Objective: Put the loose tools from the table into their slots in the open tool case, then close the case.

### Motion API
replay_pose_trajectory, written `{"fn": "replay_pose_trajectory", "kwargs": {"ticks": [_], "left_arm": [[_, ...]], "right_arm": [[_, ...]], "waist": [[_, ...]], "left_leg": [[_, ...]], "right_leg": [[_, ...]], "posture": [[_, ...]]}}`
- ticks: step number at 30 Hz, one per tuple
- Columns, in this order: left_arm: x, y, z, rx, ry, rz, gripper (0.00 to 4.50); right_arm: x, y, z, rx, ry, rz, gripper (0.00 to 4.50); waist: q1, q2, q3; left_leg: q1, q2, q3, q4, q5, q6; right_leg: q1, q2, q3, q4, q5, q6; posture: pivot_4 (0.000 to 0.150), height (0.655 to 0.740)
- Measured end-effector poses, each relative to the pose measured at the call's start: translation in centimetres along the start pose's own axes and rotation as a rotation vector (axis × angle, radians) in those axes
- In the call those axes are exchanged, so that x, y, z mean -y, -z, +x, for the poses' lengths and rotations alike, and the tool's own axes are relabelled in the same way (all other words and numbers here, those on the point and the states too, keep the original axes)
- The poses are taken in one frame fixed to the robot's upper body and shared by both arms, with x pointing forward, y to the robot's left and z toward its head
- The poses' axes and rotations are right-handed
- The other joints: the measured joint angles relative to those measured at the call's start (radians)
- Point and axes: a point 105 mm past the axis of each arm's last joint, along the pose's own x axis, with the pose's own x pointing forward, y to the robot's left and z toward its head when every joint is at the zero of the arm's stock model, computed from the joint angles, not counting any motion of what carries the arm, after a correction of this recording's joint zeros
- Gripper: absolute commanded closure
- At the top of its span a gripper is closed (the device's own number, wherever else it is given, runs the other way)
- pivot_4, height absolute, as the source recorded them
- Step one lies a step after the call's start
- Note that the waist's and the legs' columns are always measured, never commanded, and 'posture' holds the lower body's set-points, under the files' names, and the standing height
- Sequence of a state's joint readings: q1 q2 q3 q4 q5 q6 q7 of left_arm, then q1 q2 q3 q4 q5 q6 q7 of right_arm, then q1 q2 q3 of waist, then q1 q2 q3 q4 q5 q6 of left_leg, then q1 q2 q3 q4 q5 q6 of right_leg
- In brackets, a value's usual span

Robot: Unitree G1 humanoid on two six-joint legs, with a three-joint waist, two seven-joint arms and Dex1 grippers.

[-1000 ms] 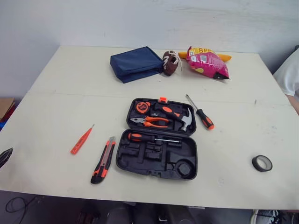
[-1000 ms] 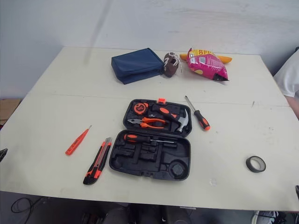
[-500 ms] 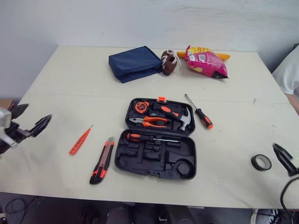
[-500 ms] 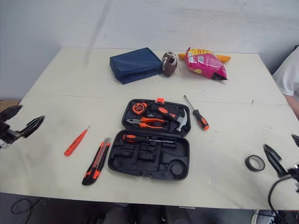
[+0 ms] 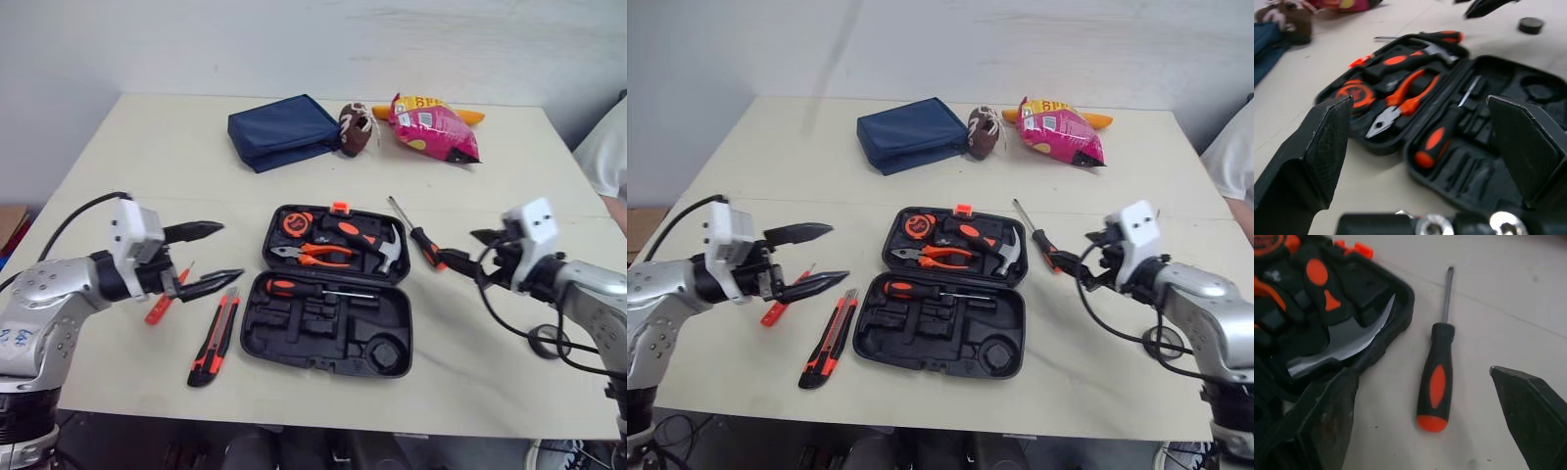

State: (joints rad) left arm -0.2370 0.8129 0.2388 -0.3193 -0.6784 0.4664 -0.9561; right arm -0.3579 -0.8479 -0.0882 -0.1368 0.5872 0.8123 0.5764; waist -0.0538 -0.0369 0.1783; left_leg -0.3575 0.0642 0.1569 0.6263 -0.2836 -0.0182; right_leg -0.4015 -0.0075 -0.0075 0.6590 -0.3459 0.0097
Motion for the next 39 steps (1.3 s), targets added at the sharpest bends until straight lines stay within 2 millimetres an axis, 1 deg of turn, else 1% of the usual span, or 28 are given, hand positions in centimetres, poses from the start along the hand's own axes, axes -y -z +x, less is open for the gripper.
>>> {"fn": "replay_pose_trajectory", "kwargs": {"ticks": [2,4,9,15,16,18,20,22,23,24,26,30,31,32,35,37,39], "left_arm": [[0.8,-0.6,0.9,0.02,0.045,-0.006,0.08],[1.7,-1.1,1.6,0.029,0.086,-0.004,0.08],[3.0,-1.4,2.0,0.027,0.136,-0.022,0.08],[3.4,-1.1,1.9,0.022,0.147,-0.035,0.08],[3.4,-1.1,1.9,0.022,0.147,-0.035,0.02],[3.4,-1.0,1.9,0.023,0.145,-0.035,0.0],[3.5,-0.9,1.8,0.022,0.141,-0.037,0.0],[3.5,-0.5,1.7,0.021,0.132,-0.042,0.0],[3.5,-0.4,1.6,0.02,0.124,-0.047,0.0],[3.5,-0.3,1.7,0.021,0.116,-0.051,0.0],[3.5,-0.3,1.6,0.023,0.102,-0.048,0.0],[3.7,-0.3,1.3,0.024,0.088,-0.049,0.0],[3.7,-0.3,1.3,0.025,0.083,-0.047,0.0],[3.6,-0.4,1.3,0.028,0.076,-0.032,0.0],[3.3,-0.9,1.1,0.037,0.064,0.015,0.0],[3.3,-1.1,0.7,0.027,0.074,0.031,0.0],[3.8,-0.6,0.1,-0.008,0.092,0.022,0.0]], "right_arm": [[0.2,0.1,1.4,-0.047,0.007,0.009,0.0],[0.3,0.0,2.4,-0.082,0.017,0.002,0.0],[1.1,1.1,3.7,-0.202,0.048,-0.004,0.0],[1.4,0.7,4.6,-0.245,0.052,0.005,0.0],[1.4,0.7,4.7,-0.247,0.055,0.003,0.24],[1.5,0.9,4.6,-0.251,0.062,0.009,0.87],[1.8,1.2,4.2,-0.246,0.077,0.03,1.85],[2.2,1.6,4.0,-0.219,0.111,0.055,2.96],[2.3,1.6,4.1,-0.194,0.127,0.057,3.37],[2.4,1.7,4.2,-0.171,0.145,0.058,3.5],[2.6,1.6,4.4,-0.131,0.181,0.06,3.49],[2.8,1.4,4.3,-0.114,0.21,0.061,3.49],[2.7,1.1,4.2,-0.098,0.202,0.04,3.49],[2.4,0.3,4.1,-0.068,0.171,-0.005,3.49],[1.3,-3.1,2.9,0.05,0.048,-0.187,3.49],[0.4,-5.2,2.0,0.107,-0.03,-0.309,3.49],[-0.7,-6.0,1.5,0.11,-0.123,-0.41,3.49]], "waist": [[-0.001,0.0,0.0],[-0.002,0.0,0.0],[-0.005,0.0,0.0],[-0.008,0.0,0.0],[-0.008,0.0,0.0],[-0.006,0.0,0.0],[-0.004,-0.001,0.0],[-0.003,-0.002,-0.002],[-0.002,-0.003,-0.002],[-0.003,-0.003,-0.002],[-0.006,-0.003,-0.002],[-0.005,-0.002,-0.001],[-0.004,-0.002,-0.001],[-0.003,0.0,0.0],[-0.004,0.005,0.003],[-0.006,0.005,0.003],[-0.009,0.006,0.004]], "left_leg": [[-0.004,0.0,0.0,0.003,0.0,0.0],[-0.012,0.0,0.001,0.005,0.001,0.002],[-0.013,0.0,0.002,0.005,0.002,0.001],[-0.011,0.0,0.002,0.006,0.004,0.002],[-0.011,0.0,0.003,0.007,0.004,0.002],[-0.011,0.0,0.002,0.007,0.004,0.003],[-0.011,0.0,0.002,0.006,0.004,0.003],[-0.011,0.0,0.002,0.005,0.004,0.003],[-0.011,0.0,0.002,0.006,0.004,0.002],[-0.012,0.0,0.002,0.006,0.004,0.003],[-0.012,0.0,0.003,0.007,0.004,0.003],[-0.012,-0.001,0.004,0.007,0.004,0.004],[-0.012,-0.001,0.004,0.006,0.004,0.004],[-0.013,-0.001,0.004,0.006,0.004,0.004],[-0.013,-0.001,0.004,0.005,0.004,0.004],[-0.012,0.0,0.004,0.004,0.004,0.003],[-0.012,0.0,0.005,0.003,0.004,0.003]], "right_leg": [[-0.003,0.0,0.0,0.0,0.0,0.001],[-0.011,0.0,0.001,0.002,0.001,0.002],[-0.012,0.0,0.002,0.002,0.001,0.002],[-0.011,0.0,0.003,0.003,0.003,0.002],[-0.011,0.0,0.003,0.003,0.003,0.002],[-0.011,0.0,0.003,0.003,0.004,0.003],[-0.011,0.0,0.003,0.003,0.004,0.003],[-0.011,0.001,0.003,0.002,0.004,0.003],[-0.011,0.001,0.003,0.002,0.004,0.003],[-0.011,0.0,0.003,0.002,0.004,0.003],[-0.011,0.0,0.004,0.002,0.005,0.005],[-0.011,0.0,0.005,0.002,0.005,0.005],[-0.012,0.0,0.005,0.002,0.005,0.005],[-0.012,0.0,0.005,0.002,0.005,0.005],[-0.013,0.001,0.005,0.001,0.005,0.005],[-0.013,0.002,0.005,0.001,0.005,0.005],[-0.013,0.002,0.006,0.0,0.005,0.004]], "posture": [[0.15,0.74],[0.15,0.74],[0.15,0.74],[0.15,0.74],[0.15,0.74],[0.15,0.74],[0.15,0.74],[0.15,0.74],[0.15,0.74],[0.15,0.74],[0.15,0.74],[0.15,0.74],[0.15,0.74],[0.15,0.74],[0.15,0.74],[0.15,0.74],[0.15,0.74]]}}
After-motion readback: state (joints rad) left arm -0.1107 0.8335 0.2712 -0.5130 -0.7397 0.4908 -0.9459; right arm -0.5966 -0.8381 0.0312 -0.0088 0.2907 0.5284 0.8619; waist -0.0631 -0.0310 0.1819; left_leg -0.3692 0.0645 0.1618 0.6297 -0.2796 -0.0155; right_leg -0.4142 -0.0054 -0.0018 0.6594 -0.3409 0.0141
